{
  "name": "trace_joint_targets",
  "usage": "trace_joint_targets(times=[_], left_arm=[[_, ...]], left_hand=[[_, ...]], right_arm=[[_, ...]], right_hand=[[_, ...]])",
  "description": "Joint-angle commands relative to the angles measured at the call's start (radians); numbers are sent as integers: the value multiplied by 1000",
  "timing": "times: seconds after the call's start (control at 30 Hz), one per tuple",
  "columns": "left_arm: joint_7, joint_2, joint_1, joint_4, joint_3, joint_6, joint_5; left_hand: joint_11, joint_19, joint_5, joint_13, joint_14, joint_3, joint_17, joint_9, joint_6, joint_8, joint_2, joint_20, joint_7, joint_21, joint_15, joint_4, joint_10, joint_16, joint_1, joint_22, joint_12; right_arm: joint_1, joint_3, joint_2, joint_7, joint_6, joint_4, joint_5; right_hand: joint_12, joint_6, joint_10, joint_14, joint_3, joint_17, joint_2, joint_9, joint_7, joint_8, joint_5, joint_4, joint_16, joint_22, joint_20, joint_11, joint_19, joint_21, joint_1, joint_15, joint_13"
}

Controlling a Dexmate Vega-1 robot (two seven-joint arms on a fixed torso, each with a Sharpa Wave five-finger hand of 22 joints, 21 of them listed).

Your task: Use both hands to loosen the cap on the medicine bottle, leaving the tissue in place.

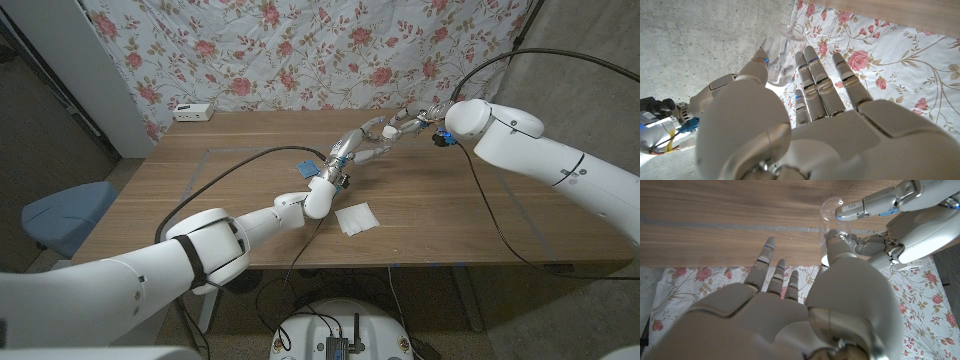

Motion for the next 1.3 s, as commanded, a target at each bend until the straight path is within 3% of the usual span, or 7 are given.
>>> trace_joint_targets(times=[0.03, 0.2, 0.33, 0.37, 0.63, 1.1, 1.3], left_arm=[[-7, -6, 1, 8, -9, 2, 9], [-5, -13, -5, 24, -6, -5, 9], [-5, -13, -6, 24, -4, -6, 9], [-5, -12, -6, 23, -4, -5, 9], [-8, -3, 0, 4, -7, 1, 11], [-3, 3, 7, -13, -11, 5, 18], [-7, 8, 13, -26, -16, 13, 19]], left_hand=[[-83, -4, 6, 3, 11, 8, 2, 2, 3, 5, 8, -4, 0, 3, -88, 1, 95, -1, 6, 3, 4], [-86, -4, 6, 3, 11, 8, 1, 2, 3, 5, 7, -4, -2, 4, -86, 2, 95, -2, 5, 3, 4], [-85, -5, 6, 3, 11, 8, 1, 2, 2, 5, 8, -4, -1, 3, -86, 2, 93, -2, 4, 3, 3], [-84, -5, 6, 3, 11, 8, 1, 2, 2, 5, 7, -4, -2, 4, -87, 1, 94, -2, 5, 3, 3], [-85, -6, 6, 4, 11, 9, 1, 2, 2, 5, 7, -3, -1, 3, -88, 1, 92, -2, 5, 3, 2], [-86, -8, 6, 4, 11, 9, 2, 2, 1, 5, 7, -3, -1, 3, -88, 0, 91, -2, 6, 3, 2], [-83, -10, 6, 4, 10, 10, 2, 2, 2, 5, 7, -5, -3, 3, -88, -1, 91, -2, 6, 3, 2]], right_arm=[[0, 17, -12, 17, 8, -1, 28], [4, 19, -16, 28, 13, 2, 40], [6, 19, -17, 34, 18, 6, 48], [6, 20, -17, 35, 20, 7, 50], [11, 16, -17, 40, 23, 9, 55], [20, 15, -22, 56, 7, 4, 70], [22, 15, -25, 56, 1, 2, 75]], right_hand=[[1, 5, 0, -6, 10, 5, 3, 3, -2, -4, 8, -1, 1, 1, 3, -8, -6, -2, 17, 0, 2], [-1, -1, -10, -13, 12, 6, -1, 2, -1, -9, 8, -2, -1, 1, 7, -2, -10, -3, 23, 3, 2], [-1, -36, -24, -21, 13, 7, -8, -3, 1, -30, 6, 3, 0, 2, 11, 2, -16, -3, 29, 7, 2], [1, -54, -26, -22, 12, 8, -12, -5, 1, -41, 5, 5, 1, 2, 12, 13, -16, -2, 30, 9, 2], [3, -106, -36, -33, 6, 8, -24, -12, 1, -71, -1, 9, 1, 2, 9, 20, -29, -5, 28, 18, 2], [3, -210, -68, -50, -32, 4, -66, -19, 4, -114, -10, 27, -2, 2, 19, 58, -35, -2, -20, 45, 2], [7, -237, -73, -55, -62, 3, -90, -18, 5, -112, -9, 48, -2, 2, 21, 69, -43, -3, -78, 60, 2]])
